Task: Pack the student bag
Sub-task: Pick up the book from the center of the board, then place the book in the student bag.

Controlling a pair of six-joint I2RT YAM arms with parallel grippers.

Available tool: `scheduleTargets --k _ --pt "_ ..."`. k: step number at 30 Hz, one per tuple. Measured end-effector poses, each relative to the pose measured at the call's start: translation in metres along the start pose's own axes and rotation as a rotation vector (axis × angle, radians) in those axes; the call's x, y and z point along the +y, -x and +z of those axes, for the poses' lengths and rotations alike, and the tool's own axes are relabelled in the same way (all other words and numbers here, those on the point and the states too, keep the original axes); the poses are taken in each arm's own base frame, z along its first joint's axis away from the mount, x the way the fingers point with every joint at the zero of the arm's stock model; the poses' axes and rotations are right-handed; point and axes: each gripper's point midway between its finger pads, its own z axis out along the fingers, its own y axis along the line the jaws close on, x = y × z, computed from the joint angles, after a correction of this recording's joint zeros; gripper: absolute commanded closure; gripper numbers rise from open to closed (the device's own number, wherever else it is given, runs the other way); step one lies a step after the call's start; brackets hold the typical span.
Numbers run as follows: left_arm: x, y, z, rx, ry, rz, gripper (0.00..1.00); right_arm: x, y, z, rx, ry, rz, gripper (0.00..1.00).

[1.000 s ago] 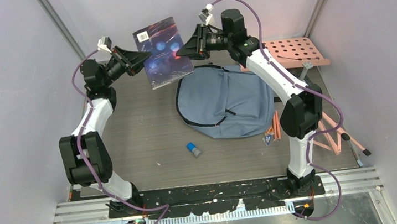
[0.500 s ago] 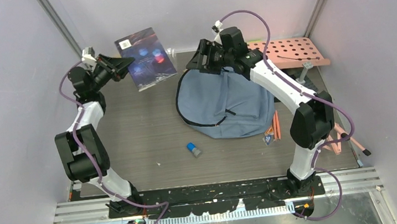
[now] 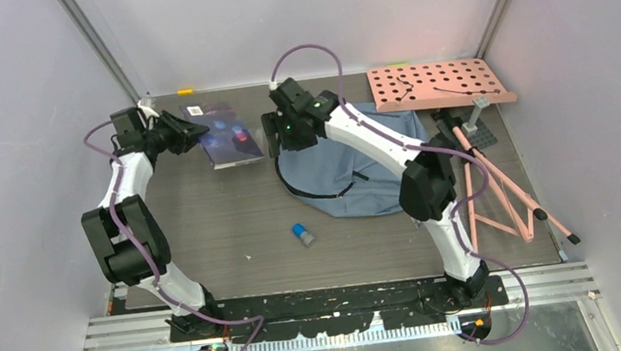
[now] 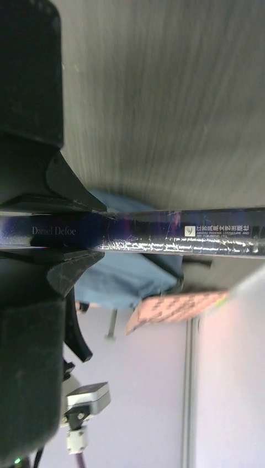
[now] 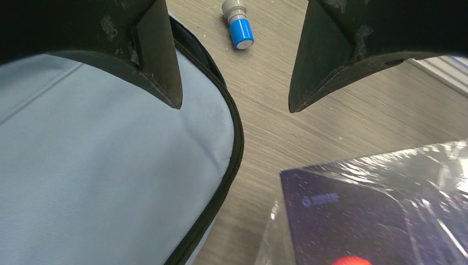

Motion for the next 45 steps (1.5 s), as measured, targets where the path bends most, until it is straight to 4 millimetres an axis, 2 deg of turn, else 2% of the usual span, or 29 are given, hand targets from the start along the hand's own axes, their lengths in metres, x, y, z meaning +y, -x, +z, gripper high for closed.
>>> scheduleTargets --k 4,8,13,20,25,30,35,41,45 --pt "0.034 0.003 -0.011 -0.009 0.178 0.032 1.0 0.003 -0.027 0.025 0.099 -0.033 -0.047 0.25" --pt "0.052 0.006 -0.024 -0.01 0.305 0.078 1.0 0.001 -0.049 0.044 0.174 -0.063 -0.076 0.24" --pt "0.064 0.004 -0.031 0.0 0.366 0.1 1.0 0.001 -0.063 0.057 0.229 -0.089 -0.11 0.25" --pt "0.066 0.003 -0.033 0.006 0.376 0.096 1.0 0.001 -0.072 0.071 0.257 -0.129 -0.165 0.28" --pt "0.066 0.003 -0.033 0.005 0.377 0.096 1.0 -0.011 -0.073 0.074 0.264 -0.202 -0.197 0.33" --pt "0.066 0.003 -0.033 0.006 0.377 0.095 1.0 -0.02 -0.073 0.072 0.267 -0.236 -0.212 0.49" --pt "0.066 0.003 -0.033 0.006 0.375 0.095 1.0 -0.022 -0.072 0.073 0.269 -0.231 -0.202 0.52" --pt "0.064 0.001 -0.032 0.015 0.36 0.095 1.0 -0.027 -0.066 0.071 0.273 -0.195 -0.13 0.61" --pt "0.062 0.0 -0.032 0.02 0.349 0.094 1.0 -0.03 -0.055 0.064 0.258 -0.167 -0.063 0.67"
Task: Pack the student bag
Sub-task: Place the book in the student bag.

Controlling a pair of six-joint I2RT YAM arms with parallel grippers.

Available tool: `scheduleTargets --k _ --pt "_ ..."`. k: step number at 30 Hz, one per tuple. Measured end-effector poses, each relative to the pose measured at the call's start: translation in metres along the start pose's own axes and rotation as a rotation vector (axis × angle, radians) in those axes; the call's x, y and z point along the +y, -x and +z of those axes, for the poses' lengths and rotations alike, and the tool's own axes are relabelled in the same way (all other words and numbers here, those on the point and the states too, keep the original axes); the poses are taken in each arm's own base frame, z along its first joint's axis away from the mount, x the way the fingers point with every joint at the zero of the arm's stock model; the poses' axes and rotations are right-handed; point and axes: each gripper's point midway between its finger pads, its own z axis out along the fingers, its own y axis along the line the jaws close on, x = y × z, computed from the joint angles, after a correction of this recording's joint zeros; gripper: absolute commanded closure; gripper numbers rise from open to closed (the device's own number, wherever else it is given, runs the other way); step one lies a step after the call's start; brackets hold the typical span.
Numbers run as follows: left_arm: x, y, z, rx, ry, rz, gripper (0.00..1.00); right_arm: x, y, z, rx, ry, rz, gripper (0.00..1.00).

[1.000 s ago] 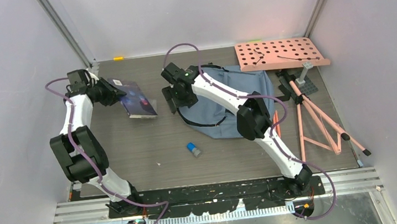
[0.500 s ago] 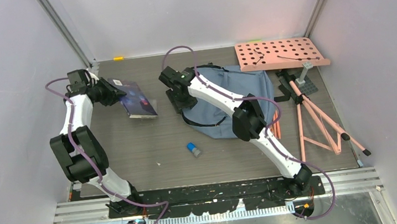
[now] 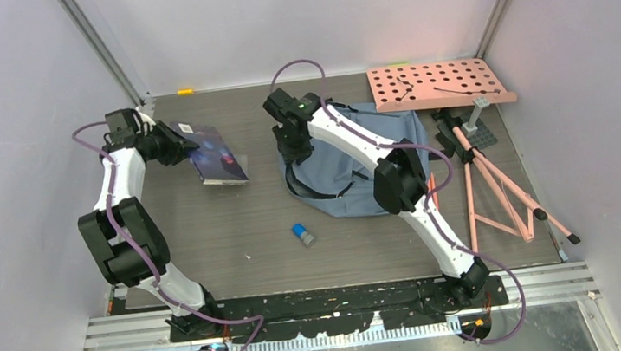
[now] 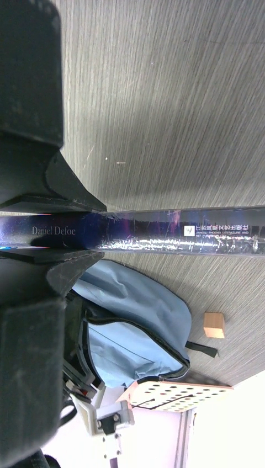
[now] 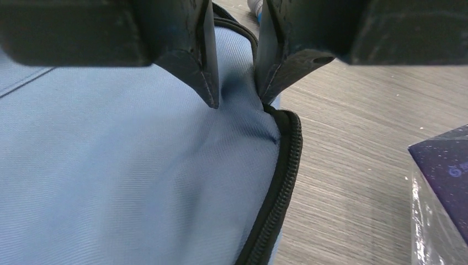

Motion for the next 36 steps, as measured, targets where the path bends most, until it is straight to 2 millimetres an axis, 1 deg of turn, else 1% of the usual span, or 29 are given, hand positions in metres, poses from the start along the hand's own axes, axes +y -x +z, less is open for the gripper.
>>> scheduleTargets --k 2,3,4,5,6,8,12,14,17,20,26,29,32,34,35,36 --pt "-0.001 0.0 0.0 0.002 -0.004 0.0 1.0 -0.003 0.004 -0.005 -0.005 0.019 0.029 0.68" --pt "-0.002 -0.001 0.0 0.005 -0.007 0.001 1.0 -0.005 0.007 -0.007 -0.01 0.031 0.044 0.7" --pt "-0.003 -0.002 0.0 0.007 -0.01 0.003 1.0 -0.005 0.009 -0.011 -0.014 0.042 0.053 0.79" --pt "-0.004 -0.002 0.001 0.009 -0.013 0.004 1.0 -0.005 0.011 -0.013 -0.018 0.052 0.061 0.85" --pt "-0.004 -0.003 0.001 0.011 -0.014 0.005 1.0 -0.005 0.013 -0.015 -0.026 0.064 0.068 0.95" --pt "-0.007 -0.005 0.002 0.016 -0.02 0.01 1.0 -0.006 0.017 -0.02 -0.034 0.075 0.079 0.99" --pt "-0.018 -0.011 0.006 0.031 -0.048 0.035 1.0 -0.01 0.019 -0.027 -0.051 0.067 0.085 1.0" --pt "-0.031 -0.017 0.009 0.047 -0.083 0.059 1.0 -0.014 0.02 -0.032 -0.066 0.047 0.085 1.0" --pt "-0.054 -0.026 0.014 0.077 -0.161 0.093 1.0 -0.022 0.022 -0.048 -0.107 0.018 0.085 0.99" --pt "-0.079 -0.035 0.015 0.11 -0.249 0.128 1.0 -0.029 0.023 -0.076 -0.161 0.003 0.089 0.99" --pt "-0.131 -0.058 0.012 0.18 -0.435 0.183 1.0 -0.042 0.026 -0.148 -0.304 0.007 0.1 0.99" --pt "-0.155 -0.075 0.016 0.223 -0.512 0.198 1.0 -0.05 0.028 -0.171 -0.361 0.001 0.1 1.0" --pt "-0.178 -0.099 0.027 0.279 -0.577 0.201 1.0 -0.057 0.027 -0.179 -0.383 -0.009 0.099 1.0" --pt "-0.192 -0.118 0.038 0.319 -0.615 0.192 1.0 -0.06 0.028 -0.18 -0.386 -0.011 0.1 1.0" --pt "-0.194 -0.121 0.046 0.33 -0.623 0.176 1.0 -0.06 0.028 -0.179 -0.387 -0.01 0.098 1.0" --pt "-0.201 -0.132 0.05 0.353 -0.634 0.18 1.0 -0.061 0.028 -0.179 -0.385 -0.01 0.097 1.0"
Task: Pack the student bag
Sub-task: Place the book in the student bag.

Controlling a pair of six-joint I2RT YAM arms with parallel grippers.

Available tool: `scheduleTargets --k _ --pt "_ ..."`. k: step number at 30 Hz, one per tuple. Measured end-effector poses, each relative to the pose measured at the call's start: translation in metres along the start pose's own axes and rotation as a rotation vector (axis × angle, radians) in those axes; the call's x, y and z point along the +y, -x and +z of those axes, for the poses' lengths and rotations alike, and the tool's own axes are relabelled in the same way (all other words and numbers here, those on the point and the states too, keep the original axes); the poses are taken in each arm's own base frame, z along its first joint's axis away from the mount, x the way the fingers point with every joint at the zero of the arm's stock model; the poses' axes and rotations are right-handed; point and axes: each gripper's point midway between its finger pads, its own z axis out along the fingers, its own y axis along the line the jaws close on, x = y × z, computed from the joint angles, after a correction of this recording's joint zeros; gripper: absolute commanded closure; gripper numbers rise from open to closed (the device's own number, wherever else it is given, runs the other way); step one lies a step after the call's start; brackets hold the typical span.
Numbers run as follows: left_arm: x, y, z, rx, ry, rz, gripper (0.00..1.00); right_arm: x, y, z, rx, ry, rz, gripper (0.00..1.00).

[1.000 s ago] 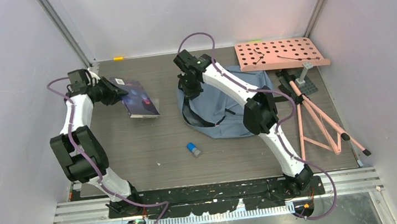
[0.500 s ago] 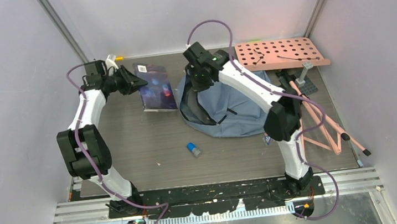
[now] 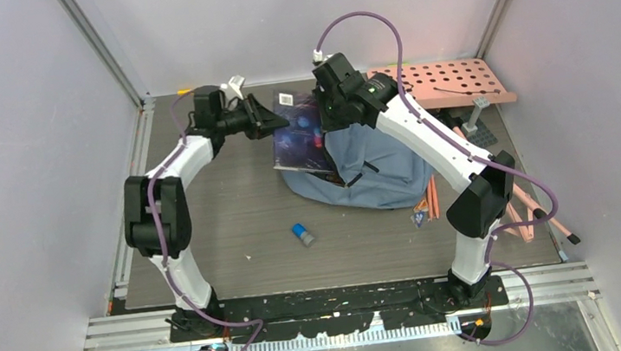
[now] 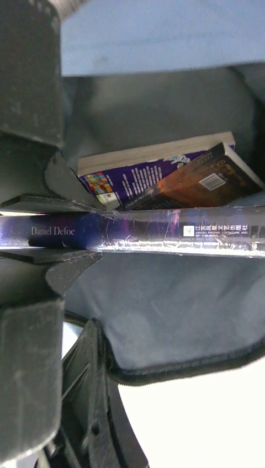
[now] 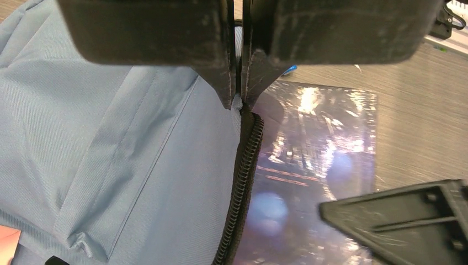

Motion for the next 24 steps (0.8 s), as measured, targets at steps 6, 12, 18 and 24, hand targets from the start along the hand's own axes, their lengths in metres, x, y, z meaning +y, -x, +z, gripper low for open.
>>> scheduleTargets --k 6,12,18,24 --pt "0.012 -0.016 0.043 0.037 -0.003 -0.063 1.0 0.001 0.001 0.001 0.003 0.02 -0.01 1.0" --pt "0.028 -0.022 0.07 0.018 0.04 -0.147 1.0 0.0 0.002 0.001 0.003 0.027 -0.022 1.0" --pt "0.024 -0.039 0.089 0.036 0.05 -0.192 1.0 -0.002 0.008 0.002 -0.019 0.027 -0.027 1.0" --pt "0.024 -0.07 0.119 0.109 0.048 -0.226 1.0 -0.005 0.011 0.003 -0.027 0.027 -0.032 1.0"
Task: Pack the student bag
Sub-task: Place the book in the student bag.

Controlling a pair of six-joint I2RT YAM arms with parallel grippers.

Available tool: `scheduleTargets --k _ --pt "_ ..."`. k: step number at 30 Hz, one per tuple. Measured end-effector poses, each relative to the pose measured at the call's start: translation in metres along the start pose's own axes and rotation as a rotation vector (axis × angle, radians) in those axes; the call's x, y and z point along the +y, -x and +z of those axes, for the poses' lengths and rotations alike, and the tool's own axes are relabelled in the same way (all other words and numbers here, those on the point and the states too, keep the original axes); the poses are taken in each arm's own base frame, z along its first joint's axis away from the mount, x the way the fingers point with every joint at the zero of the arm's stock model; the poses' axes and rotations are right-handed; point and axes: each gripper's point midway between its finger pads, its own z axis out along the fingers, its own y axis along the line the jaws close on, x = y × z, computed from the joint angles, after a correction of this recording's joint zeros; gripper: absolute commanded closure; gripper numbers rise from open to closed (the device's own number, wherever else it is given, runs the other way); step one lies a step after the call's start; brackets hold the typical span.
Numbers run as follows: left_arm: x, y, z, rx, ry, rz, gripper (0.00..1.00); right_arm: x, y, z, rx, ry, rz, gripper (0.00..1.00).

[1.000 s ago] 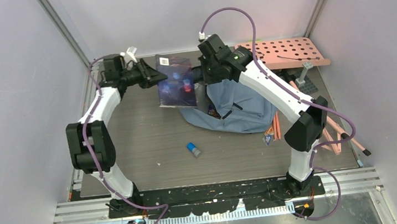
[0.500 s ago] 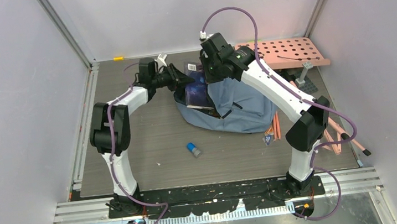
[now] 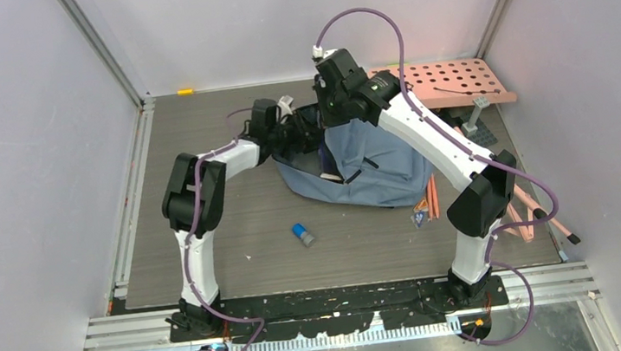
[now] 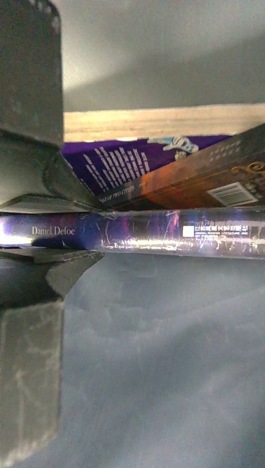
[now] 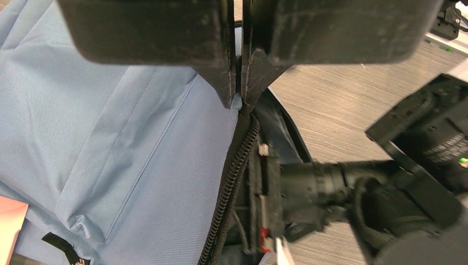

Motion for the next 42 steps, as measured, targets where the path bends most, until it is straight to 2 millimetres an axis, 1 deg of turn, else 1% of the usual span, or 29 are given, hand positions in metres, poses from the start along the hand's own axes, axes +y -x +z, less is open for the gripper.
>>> scheduleTargets --k 3,8,10,14,18,23,26,28,30,32,34,37,39,41,42 --pt "-0.001 -0.016 0.017 0.041 -0.003 -0.008 1.0 -0.001 0.003 0.001 -0.007 0.004 -0.002 1.0" --pt "-0.012 -0.029 0.035 0.07 -0.02 0.017 1.0 0.0 0.007 0.002 -0.019 0.019 0.001 1.0" --pt "-0.011 -0.033 0.04 0.078 -0.019 0.019 0.96 -0.001 0.007 0.004 -0.022 0.024 0.0 1.0" --pt "-0.009 -0.038 0.044 0.094 -0.005 0.036 0.78 -0.004 0.005 0.007 -0.016 0.021 -0.004 1.0" --pt "-0.008 -0.039 0.043 0.111 0.036 0.081 0.57 -0.006 0.004 0.008 -0.016 0.019 -0.006 1.0" --pt "0.006 -0.039 0.038 0.13 0.122 0.135 0.41 -0.007 0.003 0.01 -0.014 0.016 -0.012 1.0" --pt "0.017 -0.033 0.031 0.124 0.149 0.146 0.29 -0.01 0.001 0.01 -0.011 0.009 -0.016 0.99" --pt "0.02 -0.029 0.022 0.111 0.152 0.153 0.26 -0.011 0.002 0.01 -0.012 0.006 -0.018 0.99" --pt "0.016 -0.021 0.011 0.087 0.145 0.168 0.25 -0.013 0.002 0.01 -0.011 0.002 -0.021 0.99" --pt "0.007 -0.013 0.0 0.059 0.133 0.197 0.25 -0.014 0.002 0.01 -0.012 0.001 -0.027 0.99" --pt "-0.007 -0.002 -0.012 0.017 0.119 0.245 0.25 -0.015 0.001 0.011 -0.01 -0.003 -0.033 0.99" --pt "-0.028 0.014 -0.036 -0.071 0.126 0.338 0.24 -0.017 0.001 0.011 -0.009 -0.008 -0.036 0.97" --pt "-0.04 0.022 -0.057 -0.138 0.161 0.428 0.23 -0.017 0.0 0.011 -0.008 -0.007 -0.037 0.94" --pt "-0.051 0.027 -0.079 -0.205 0.209 0.514 0.22 -0.017 -0.001 0.011 -0.006 -0.005 -0.037 0.87" --pt "-0.056 0.028 -0.09 -0.234 0.231 0.549 0.22 -0.017 -0.001 0.011 -0.005 -0.003 -0.037 0.8"
